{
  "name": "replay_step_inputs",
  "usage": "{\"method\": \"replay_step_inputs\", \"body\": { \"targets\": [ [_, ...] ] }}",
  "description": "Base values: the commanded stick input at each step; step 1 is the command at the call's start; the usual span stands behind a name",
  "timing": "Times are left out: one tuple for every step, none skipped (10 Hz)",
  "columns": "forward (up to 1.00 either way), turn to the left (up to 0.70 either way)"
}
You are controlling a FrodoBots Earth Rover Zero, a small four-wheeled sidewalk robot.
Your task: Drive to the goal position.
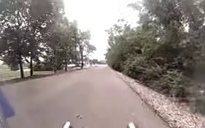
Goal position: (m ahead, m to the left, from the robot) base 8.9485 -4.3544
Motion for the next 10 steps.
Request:
{"method": "replay_step_inputs", "body": {
  "targets": [
    [0.6, 0.0],
    [0.6, 0.0],
    [0.6, 0.0],
    [0.6, 0.0],
    [0.6, 0.0],
    [0.6, 0.0],
    [0.6, 0.0],
    [0.6, 0.0],
    [0.6, 0.0],
    [0.6, 0.0]
  ]
}}
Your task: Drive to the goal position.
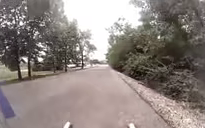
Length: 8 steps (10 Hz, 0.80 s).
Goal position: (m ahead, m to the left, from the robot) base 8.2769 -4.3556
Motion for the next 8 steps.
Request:
{"method": "replay_step_inputs", "body": {
  "targets": [
    [0.6, 0.0],
    [0.6, 0.0],
    [0.6, 0.0],
    [0.6, 0.0],
    [0.6, 0.0],
    [0.6, 0.0],
    [0.6, 0.0],
    [0.6, 0.0]
  ]
}}
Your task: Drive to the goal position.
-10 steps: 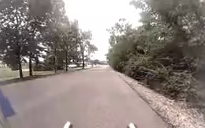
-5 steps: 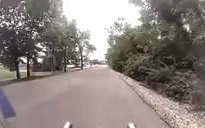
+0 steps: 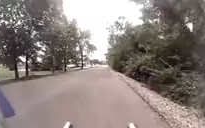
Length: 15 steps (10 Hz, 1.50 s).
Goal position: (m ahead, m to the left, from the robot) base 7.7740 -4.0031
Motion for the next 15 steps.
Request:
{"method": "replay_step_inputs", "body": {
  "targets": [
    [0.6, 0.0],
    [0.6, 0.0],
    [0.6, 0.0],
    [0.6, 0.0],
    [0.6, 0.0],
    [0.6, 0.0],
    [0.6, 0.0],
    [0.6, 0.0],
    [0.6, 0.0],
    [0.6, 0.0],
    [0.6, 0.0],
    [0.6, 0.0],
    [0.6, 0.0],
    [0.6, 0.0],
    [0.6, 0.0]
  ]
}}
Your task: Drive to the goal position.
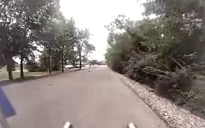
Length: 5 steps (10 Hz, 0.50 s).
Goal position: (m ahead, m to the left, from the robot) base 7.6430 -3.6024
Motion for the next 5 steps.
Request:
{"method": "replay_step_inputs", "body": {
  "targets": [
    [0.6, 0.0],
    [0.6, 0.0],
    [0.6, 0.0],
    [0.6, 0.0],
    [0.6, 0.0]
  ]
}}
